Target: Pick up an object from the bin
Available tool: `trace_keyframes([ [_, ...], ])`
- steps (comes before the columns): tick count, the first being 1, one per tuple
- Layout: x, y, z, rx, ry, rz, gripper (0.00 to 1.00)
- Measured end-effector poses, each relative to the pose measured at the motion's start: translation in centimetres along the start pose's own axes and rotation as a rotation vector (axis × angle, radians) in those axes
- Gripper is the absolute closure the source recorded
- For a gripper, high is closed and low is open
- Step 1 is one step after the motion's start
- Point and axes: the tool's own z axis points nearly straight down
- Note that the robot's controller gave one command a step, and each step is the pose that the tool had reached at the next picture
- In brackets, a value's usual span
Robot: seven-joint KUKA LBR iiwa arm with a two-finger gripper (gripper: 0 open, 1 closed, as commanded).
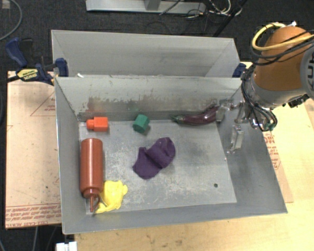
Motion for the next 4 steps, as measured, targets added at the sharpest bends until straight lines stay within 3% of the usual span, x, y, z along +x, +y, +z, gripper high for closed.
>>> trace_keyframes([
  [1, -1.0, 1.4, 2.2, 0.004, -0.008, -0.041, 0.00],
  [2, -2.4, 4.0, 8.3, 0.000, -0.007, -0.144, 0.00],
  [3, -2.3, 7.6, 10.7, 0.001, 0.002, -0.131, 0.00],
  [4, -2.7, 10.2, 9.7, -0.001, -0.009, -0.151, 0.00],
])
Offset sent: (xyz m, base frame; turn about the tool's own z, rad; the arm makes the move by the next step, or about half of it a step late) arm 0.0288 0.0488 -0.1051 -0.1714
